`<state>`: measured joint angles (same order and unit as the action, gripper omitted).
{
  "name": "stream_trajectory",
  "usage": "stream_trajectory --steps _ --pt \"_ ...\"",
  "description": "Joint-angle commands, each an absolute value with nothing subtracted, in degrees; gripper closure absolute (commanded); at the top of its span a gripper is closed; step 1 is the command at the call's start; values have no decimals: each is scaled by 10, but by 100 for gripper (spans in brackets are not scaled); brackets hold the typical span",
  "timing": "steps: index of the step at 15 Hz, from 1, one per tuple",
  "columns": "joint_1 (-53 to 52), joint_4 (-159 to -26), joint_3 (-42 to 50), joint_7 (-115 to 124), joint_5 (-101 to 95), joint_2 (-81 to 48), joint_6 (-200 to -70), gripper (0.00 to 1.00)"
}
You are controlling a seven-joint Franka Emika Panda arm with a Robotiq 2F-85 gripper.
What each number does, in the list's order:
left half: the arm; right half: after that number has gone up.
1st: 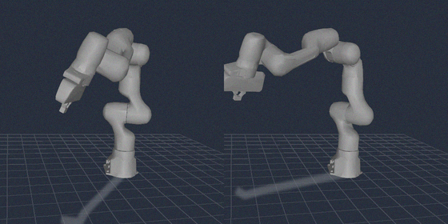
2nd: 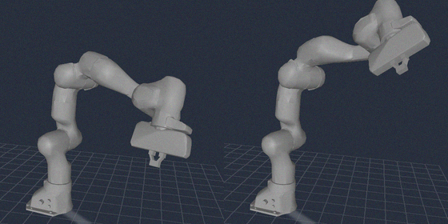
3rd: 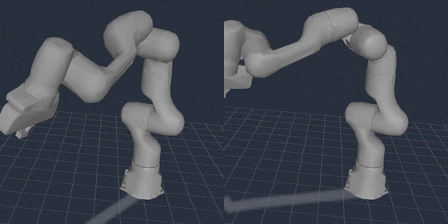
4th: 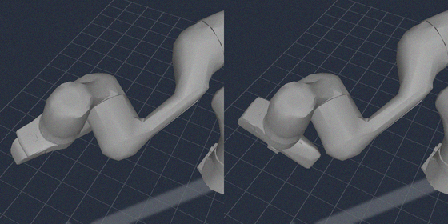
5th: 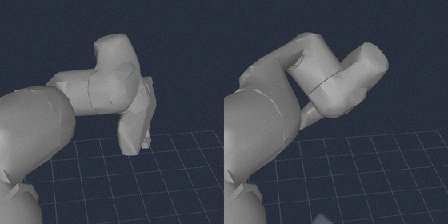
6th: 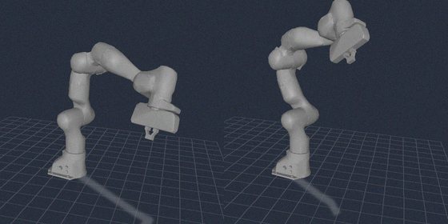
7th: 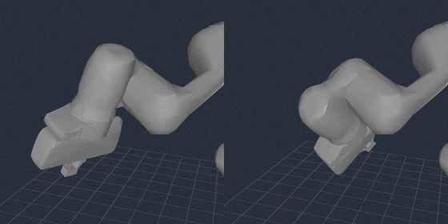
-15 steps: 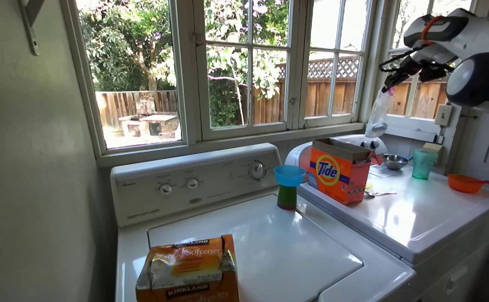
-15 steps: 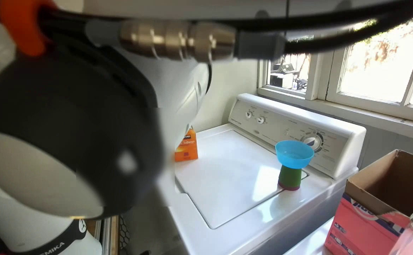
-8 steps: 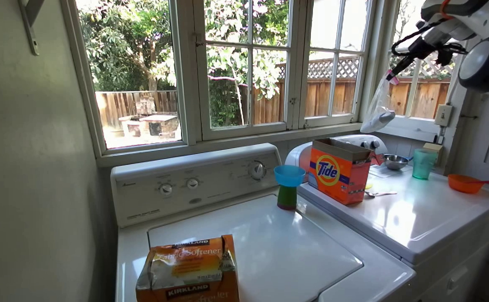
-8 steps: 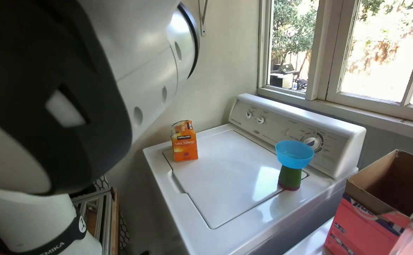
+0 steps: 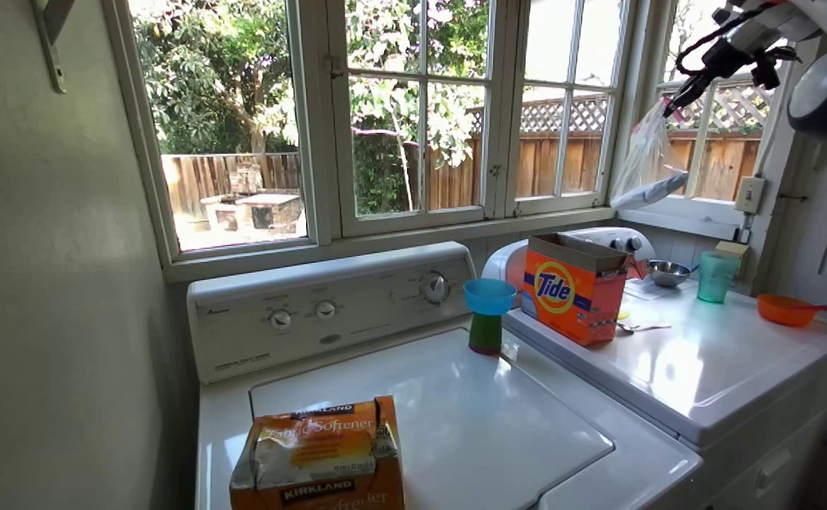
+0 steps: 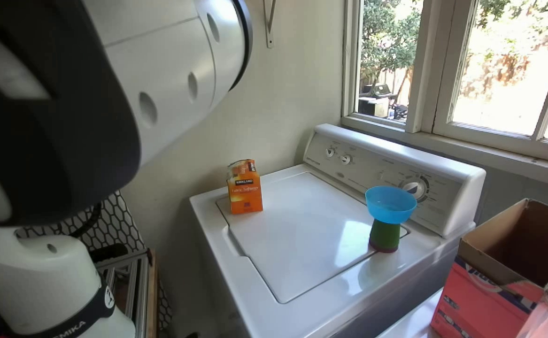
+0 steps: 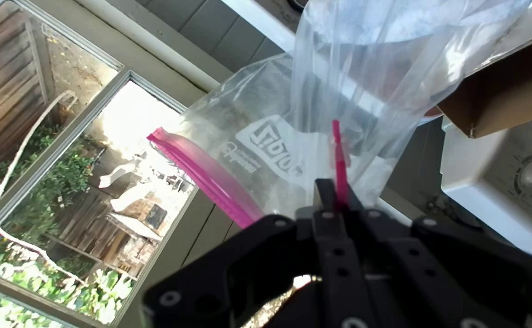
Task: Put the clear plastic in the orange box.
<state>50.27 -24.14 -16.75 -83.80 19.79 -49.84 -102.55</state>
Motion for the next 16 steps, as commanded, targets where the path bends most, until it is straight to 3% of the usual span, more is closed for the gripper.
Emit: stream_trajectory --steps 1,16 --pt "499 -242 -153 -840 210 -497 -1024 96" --pt "479 -241 -155 -993 224 -463 -1016 99"
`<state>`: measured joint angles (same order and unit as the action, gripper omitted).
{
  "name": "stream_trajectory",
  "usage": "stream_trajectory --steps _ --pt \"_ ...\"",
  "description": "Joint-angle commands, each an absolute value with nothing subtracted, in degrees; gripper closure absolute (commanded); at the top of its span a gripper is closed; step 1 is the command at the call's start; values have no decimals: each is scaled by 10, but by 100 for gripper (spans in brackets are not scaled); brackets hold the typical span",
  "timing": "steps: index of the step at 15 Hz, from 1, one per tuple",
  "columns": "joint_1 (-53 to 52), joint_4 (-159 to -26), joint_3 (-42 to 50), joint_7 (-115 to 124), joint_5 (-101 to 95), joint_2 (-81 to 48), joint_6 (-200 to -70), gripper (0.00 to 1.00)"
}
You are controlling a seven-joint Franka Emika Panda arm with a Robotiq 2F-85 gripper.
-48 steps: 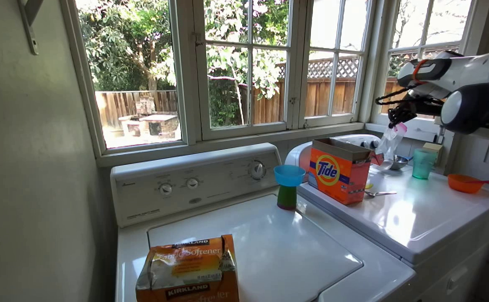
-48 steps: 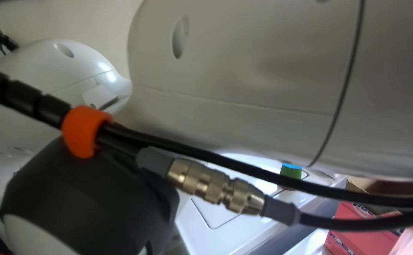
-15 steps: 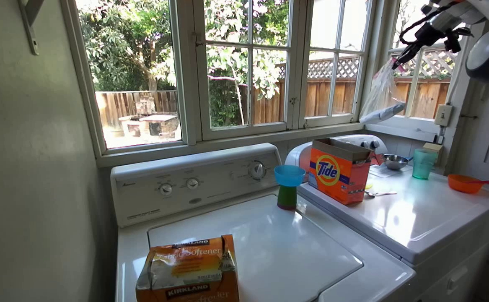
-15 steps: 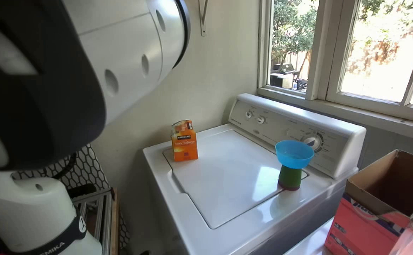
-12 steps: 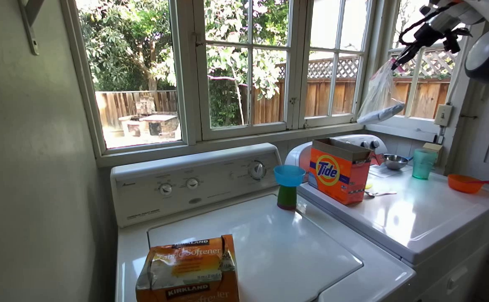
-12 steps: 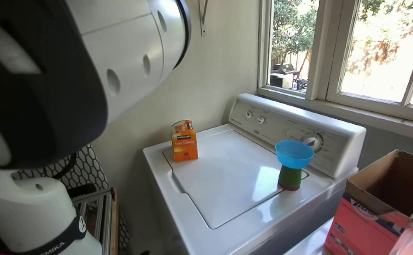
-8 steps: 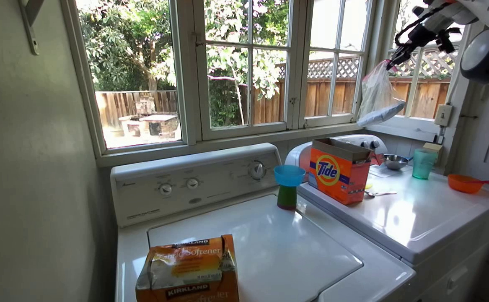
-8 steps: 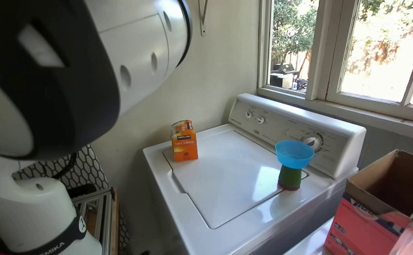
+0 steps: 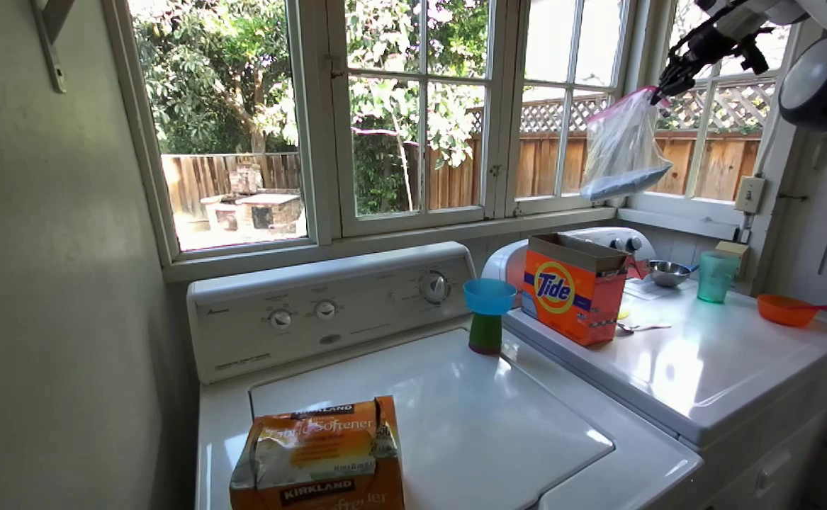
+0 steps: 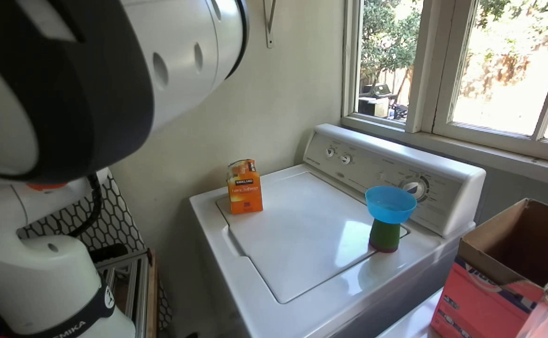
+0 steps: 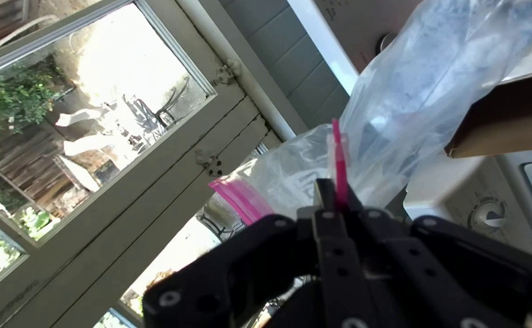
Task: Put the clear plastic in the orange box.
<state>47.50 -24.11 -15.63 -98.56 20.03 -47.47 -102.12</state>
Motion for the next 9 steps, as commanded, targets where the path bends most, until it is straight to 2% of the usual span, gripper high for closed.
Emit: stream_trajectory --steps 1,9 --pt "479 -241 -155 -989 226 -462 -1013 99" --pt "486 -241 -153 -1015 240 -467 -1009 96"
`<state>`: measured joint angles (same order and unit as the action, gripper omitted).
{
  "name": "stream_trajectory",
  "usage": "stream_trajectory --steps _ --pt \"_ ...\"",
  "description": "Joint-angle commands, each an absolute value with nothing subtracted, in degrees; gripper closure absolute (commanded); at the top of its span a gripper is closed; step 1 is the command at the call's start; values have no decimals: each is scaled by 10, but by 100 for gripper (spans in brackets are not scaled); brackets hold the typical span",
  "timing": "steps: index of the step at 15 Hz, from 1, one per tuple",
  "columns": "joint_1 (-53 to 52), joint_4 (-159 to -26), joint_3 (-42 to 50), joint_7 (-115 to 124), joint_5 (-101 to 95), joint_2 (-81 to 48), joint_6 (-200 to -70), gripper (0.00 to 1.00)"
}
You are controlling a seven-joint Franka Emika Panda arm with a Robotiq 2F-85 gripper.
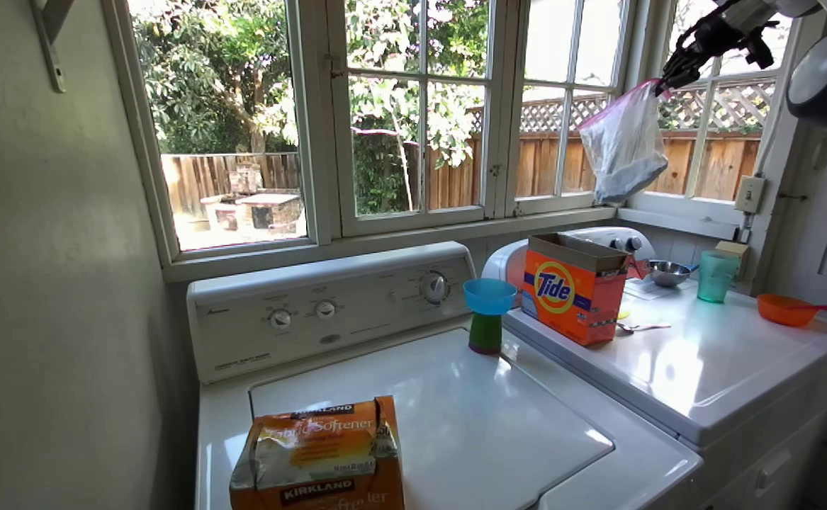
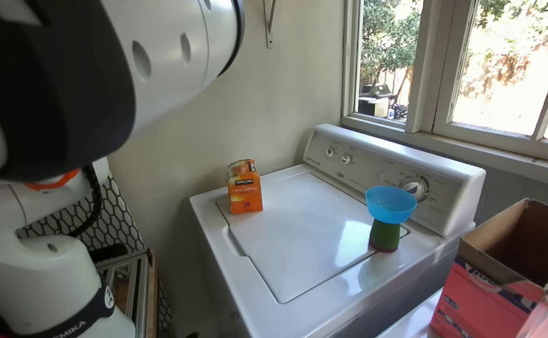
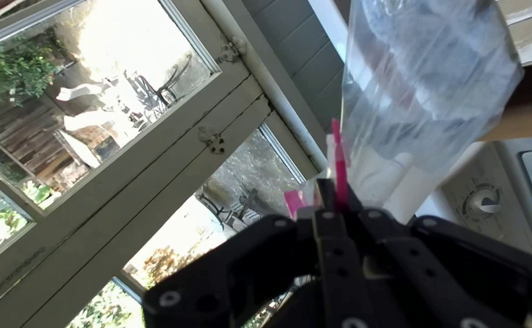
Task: Put the clear plastic in the orange box.
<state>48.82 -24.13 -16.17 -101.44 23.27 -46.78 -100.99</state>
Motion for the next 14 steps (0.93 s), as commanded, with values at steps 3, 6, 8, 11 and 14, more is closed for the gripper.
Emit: stream_trajectory --steps 3,6,8,11,14 --pt "487 -241 -154 -1020 242 -467 -1009 99" --pt "465 -243 -126 -980 217 -461 -1029 99" --pt "449 -242 -103 -956 198 -456 -1093 99" --pt "424 -242 -72 -898 169 -449 -1160 99" --pt "399 -242 -33 -827 123 -447 -1210 99"
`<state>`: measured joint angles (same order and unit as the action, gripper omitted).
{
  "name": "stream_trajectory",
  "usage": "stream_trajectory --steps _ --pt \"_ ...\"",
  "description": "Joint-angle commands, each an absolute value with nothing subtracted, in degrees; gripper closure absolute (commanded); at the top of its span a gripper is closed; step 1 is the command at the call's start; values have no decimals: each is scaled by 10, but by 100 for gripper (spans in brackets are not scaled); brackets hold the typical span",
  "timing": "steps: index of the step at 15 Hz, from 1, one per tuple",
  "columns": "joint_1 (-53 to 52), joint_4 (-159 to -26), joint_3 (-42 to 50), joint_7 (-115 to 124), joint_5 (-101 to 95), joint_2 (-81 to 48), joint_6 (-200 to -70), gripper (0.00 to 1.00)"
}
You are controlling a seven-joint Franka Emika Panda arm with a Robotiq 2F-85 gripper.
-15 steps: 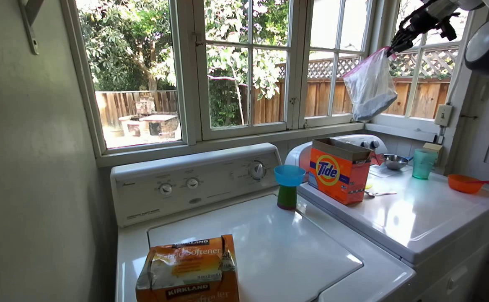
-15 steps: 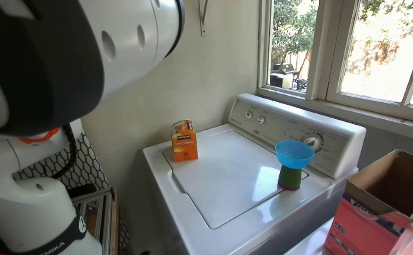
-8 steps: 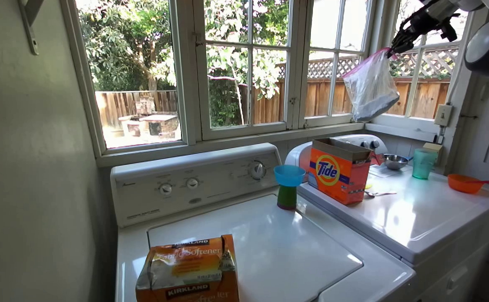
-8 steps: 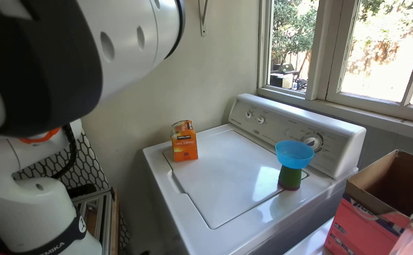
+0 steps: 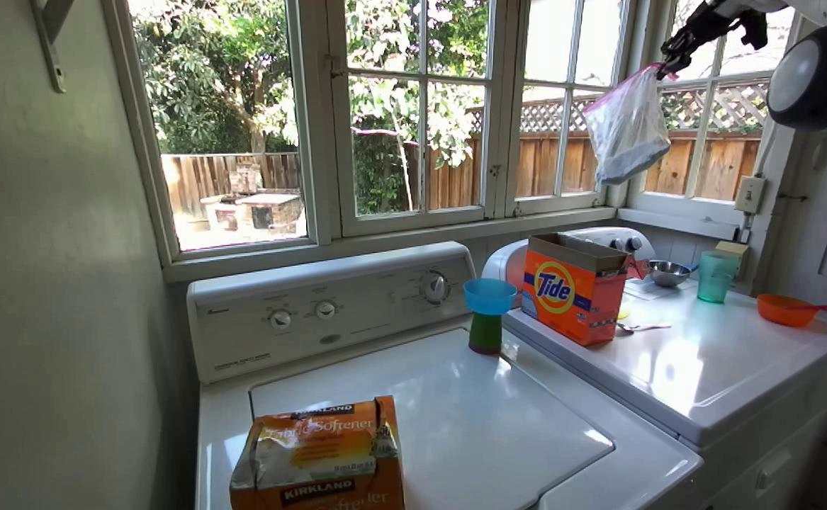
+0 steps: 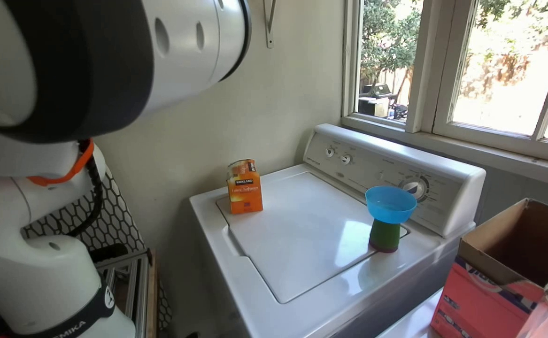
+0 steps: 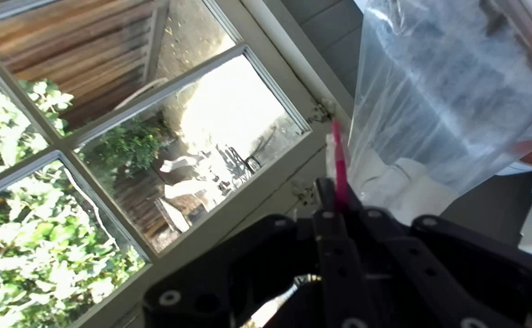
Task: Put the clear plastic in the orange box.
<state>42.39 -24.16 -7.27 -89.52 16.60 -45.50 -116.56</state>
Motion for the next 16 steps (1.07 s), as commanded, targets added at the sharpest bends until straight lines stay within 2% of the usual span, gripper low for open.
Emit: stream_trajectory --steps 1,11,16 --pt "389 -242 -19 -805 105 -447 -1227 99" --pt "335 -242 55 -679 8 -449 -1331 99" --pt "332 -253 45 -689 6 -445 -1335 96"
